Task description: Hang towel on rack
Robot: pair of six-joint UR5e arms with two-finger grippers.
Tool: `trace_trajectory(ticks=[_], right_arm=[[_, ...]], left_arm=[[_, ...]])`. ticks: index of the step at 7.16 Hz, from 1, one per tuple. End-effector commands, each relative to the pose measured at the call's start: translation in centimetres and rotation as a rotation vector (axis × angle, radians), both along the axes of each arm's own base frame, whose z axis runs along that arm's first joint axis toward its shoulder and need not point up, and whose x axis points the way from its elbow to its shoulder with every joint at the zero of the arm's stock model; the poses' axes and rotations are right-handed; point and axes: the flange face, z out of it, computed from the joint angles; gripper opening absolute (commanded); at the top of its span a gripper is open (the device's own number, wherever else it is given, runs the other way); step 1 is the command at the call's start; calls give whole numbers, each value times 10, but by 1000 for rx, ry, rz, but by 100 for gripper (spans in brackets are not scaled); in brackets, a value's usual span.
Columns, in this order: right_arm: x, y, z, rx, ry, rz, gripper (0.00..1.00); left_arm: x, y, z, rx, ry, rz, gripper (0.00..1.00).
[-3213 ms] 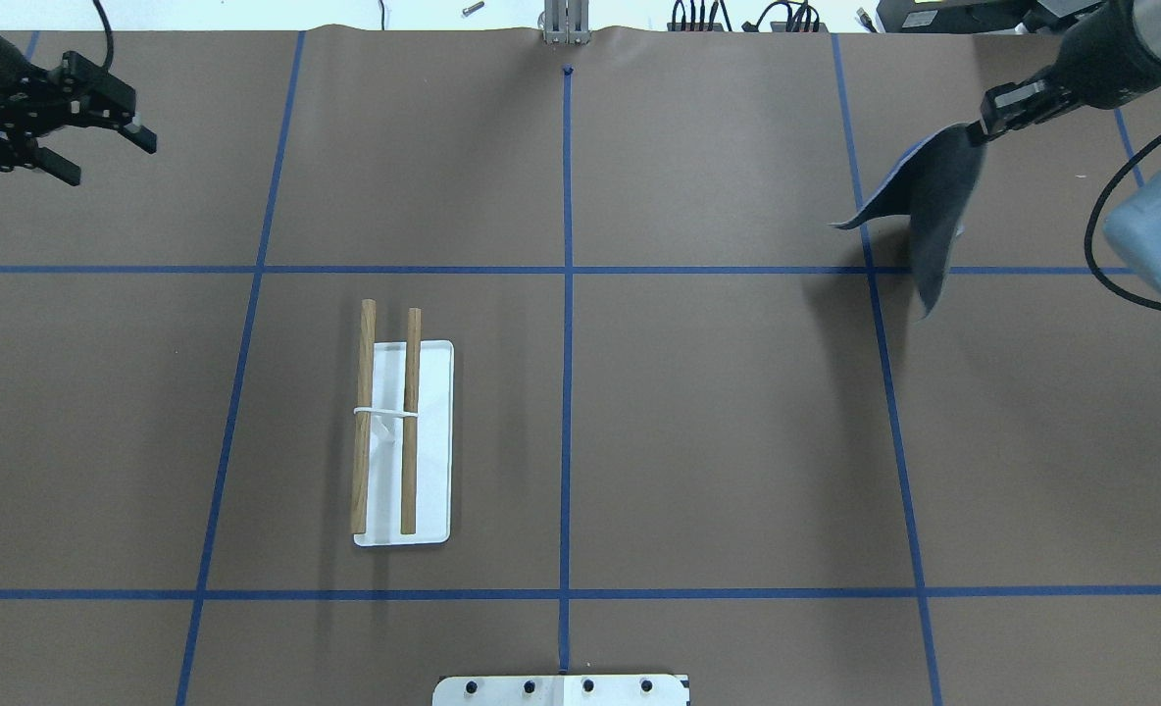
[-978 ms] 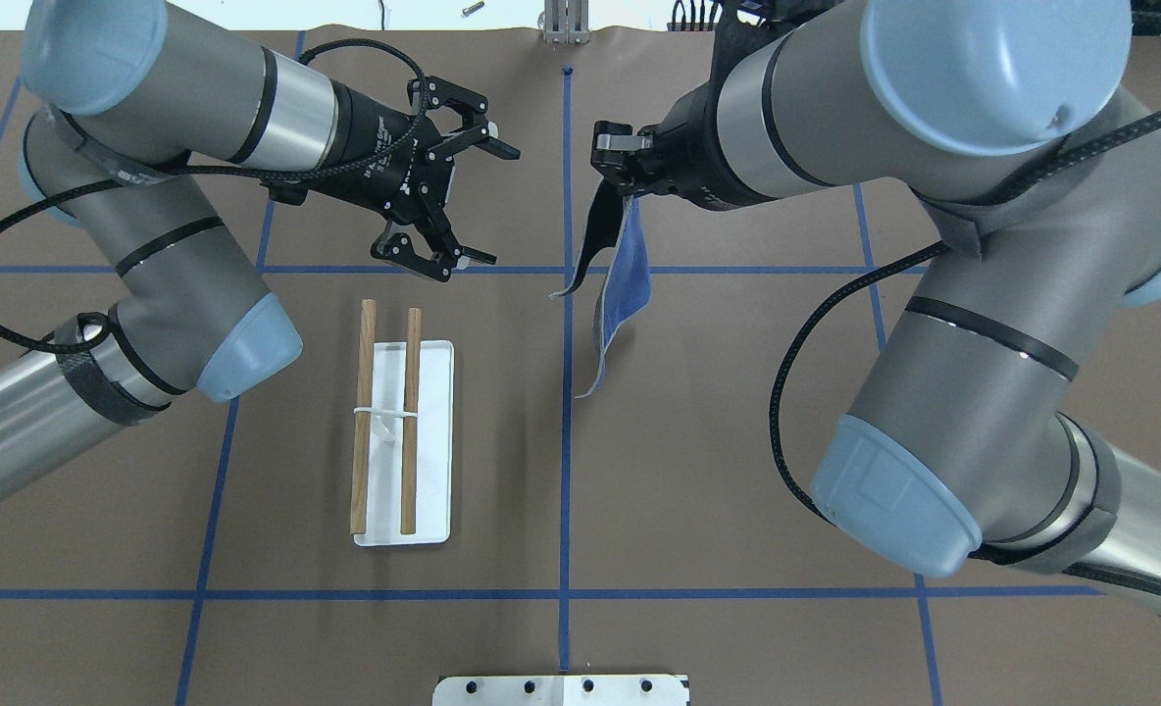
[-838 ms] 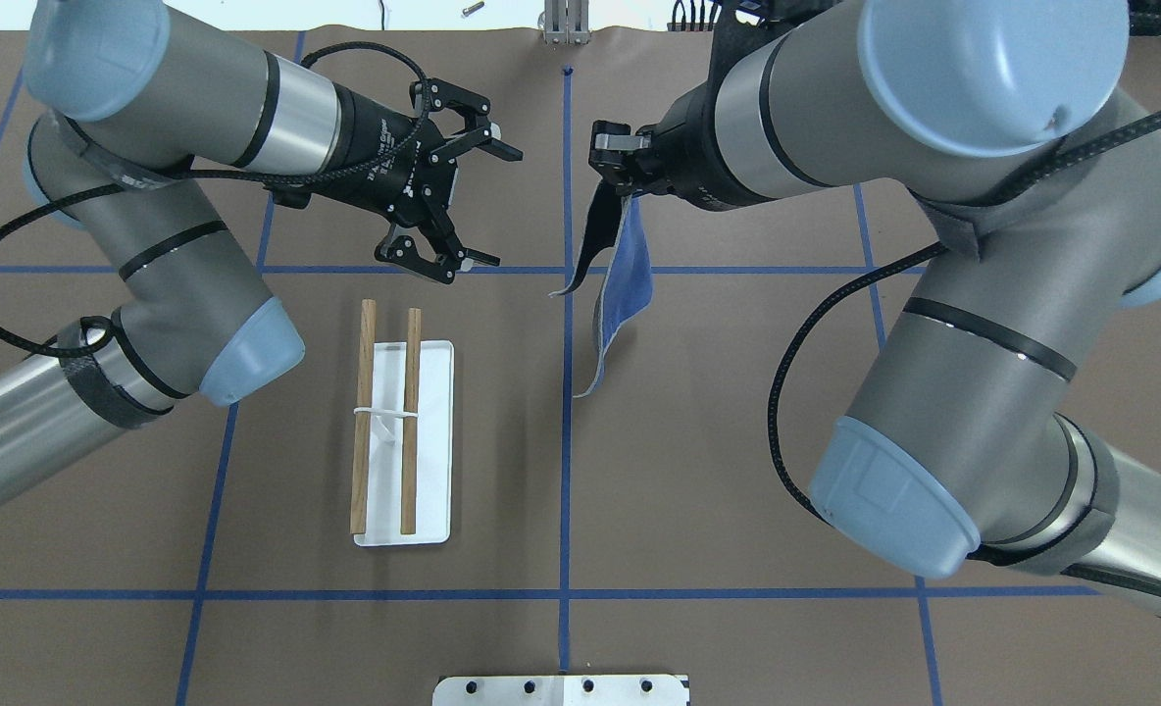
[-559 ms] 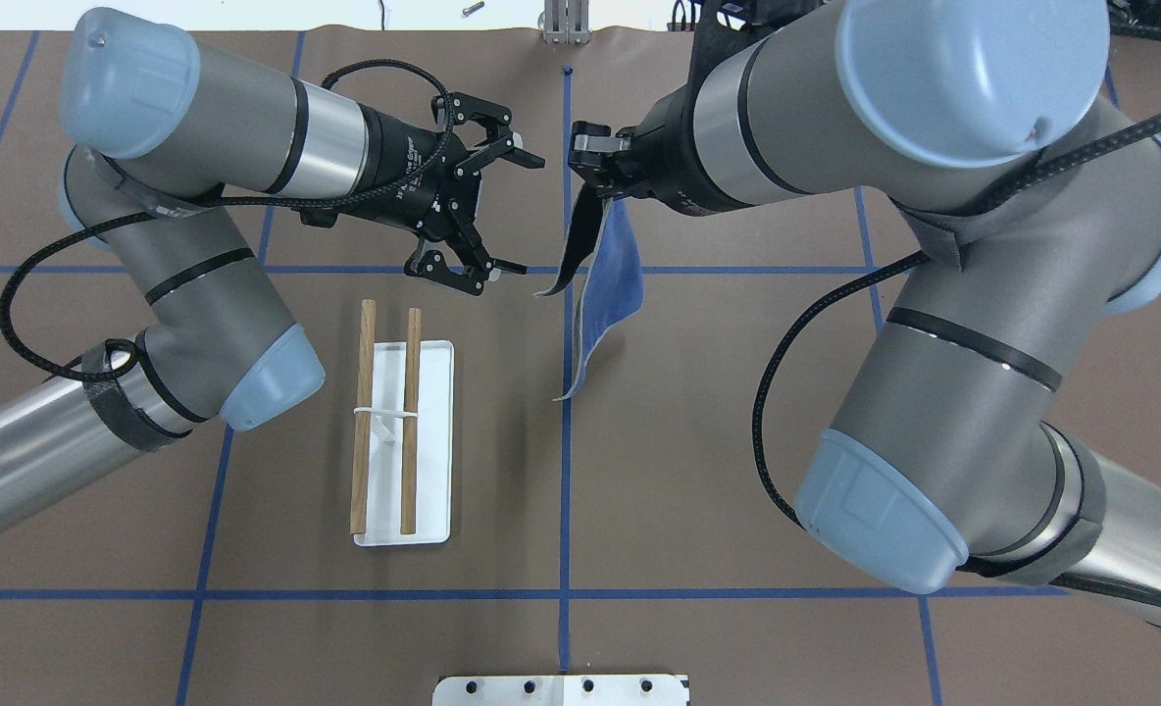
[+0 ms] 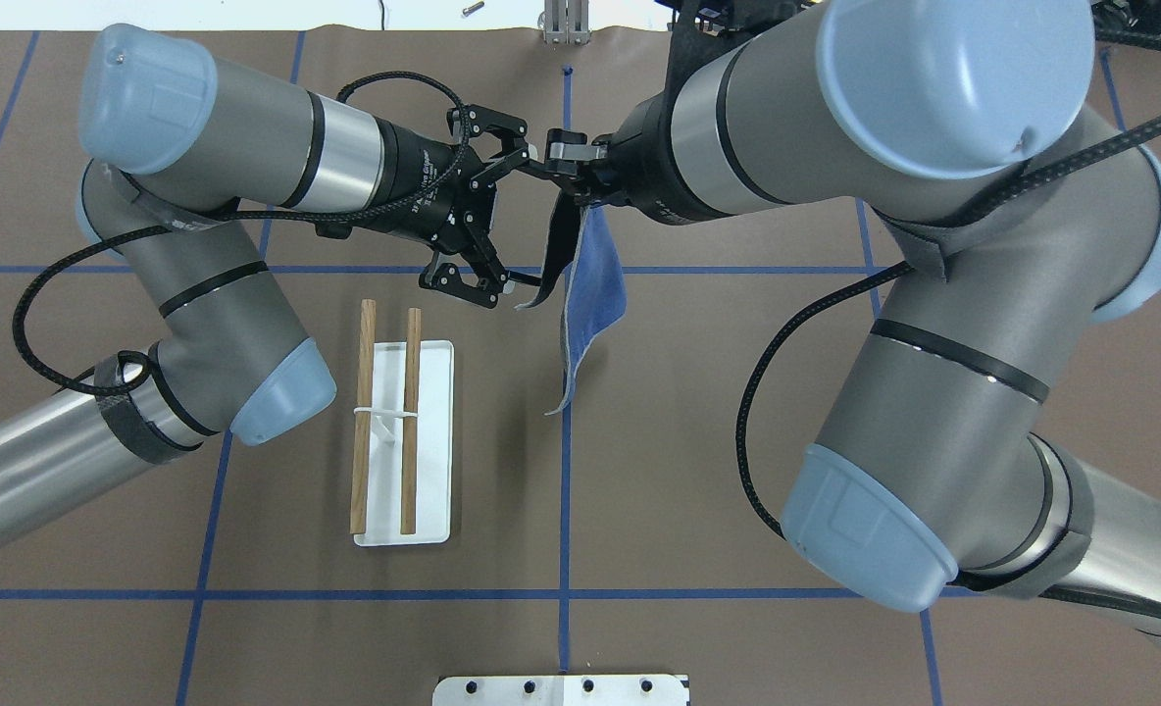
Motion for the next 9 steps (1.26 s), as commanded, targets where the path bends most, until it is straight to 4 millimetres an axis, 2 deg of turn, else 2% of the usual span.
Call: trace_trajectory(ticks=[1, 3, 4, 5, 7, 8, 9], right_arm=[[-3, 3, -1, 5, 0, -3, 0], [-4, 3, -2, 9, -1, -5, 0], [-3, 4, -2, 11, -1, -6, 0], [-3, 4, -1, 10, 0, -6, 0], [-3, 5, 0, 9, 1, -9, 0], [-6, 6, 1, 6, 2, -13, 98], [-5, 7, 3, 13, 6, -16, 100]], left_arm=[[2, 1, -6, 6, 8, -11, 73], [2, 1, -5, 17, 18, -13, 22], [1, 0, -3, 24, 22, -15, 0], [0, 3, -1, 48, 34, -12, 0], [-3, 4, 16, 91, 81, -16, 0], [-4, 4, 18, 94, 83, -14, 0], [-4, 4, 18, 109, 82, -15, 0]])
